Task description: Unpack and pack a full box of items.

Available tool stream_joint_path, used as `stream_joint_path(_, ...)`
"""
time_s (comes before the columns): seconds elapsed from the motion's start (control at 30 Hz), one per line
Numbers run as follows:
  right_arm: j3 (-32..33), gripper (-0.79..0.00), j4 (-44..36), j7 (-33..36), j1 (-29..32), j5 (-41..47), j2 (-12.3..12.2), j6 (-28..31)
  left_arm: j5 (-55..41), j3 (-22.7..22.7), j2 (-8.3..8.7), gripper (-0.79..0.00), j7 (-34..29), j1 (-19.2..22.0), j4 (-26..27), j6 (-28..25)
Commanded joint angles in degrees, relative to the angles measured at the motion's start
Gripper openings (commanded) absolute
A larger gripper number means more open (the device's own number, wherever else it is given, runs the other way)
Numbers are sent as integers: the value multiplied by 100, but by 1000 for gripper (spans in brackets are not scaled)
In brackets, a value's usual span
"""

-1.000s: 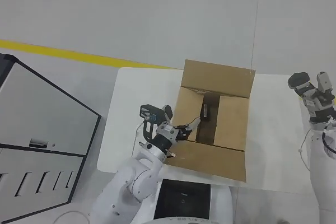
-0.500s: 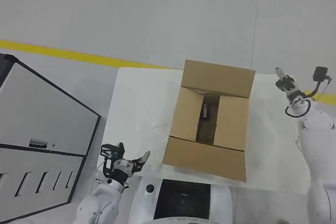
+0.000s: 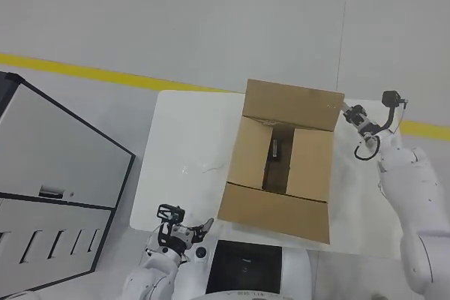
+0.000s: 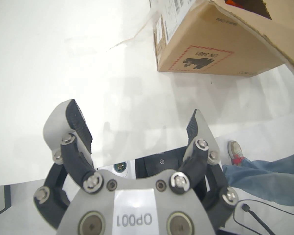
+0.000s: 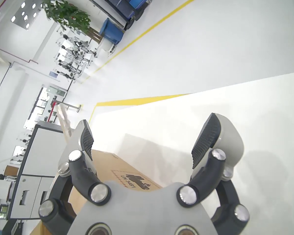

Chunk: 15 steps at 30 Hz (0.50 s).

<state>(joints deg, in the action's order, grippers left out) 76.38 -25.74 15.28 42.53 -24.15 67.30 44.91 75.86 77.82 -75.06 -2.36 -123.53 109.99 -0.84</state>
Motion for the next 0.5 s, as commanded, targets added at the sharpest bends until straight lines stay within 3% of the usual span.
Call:
stream_joint_path(0.0, 37, 0, 82, 23, -15, 204, 4, 392, 110, 14, 4, 0, 24, 9, 6, 102)
stream_joint_path(0.17, 40, 0, 54, 508, -20, 315, -61, 1309, 110, 14, 4, 0, 24, 9, 6, 102)
stream_joint_path(0.47, -64, 0, -1969, 241, 1025, -540, -391, 1309, 110, 14, 4, 0, 24, 9, 6, 102)
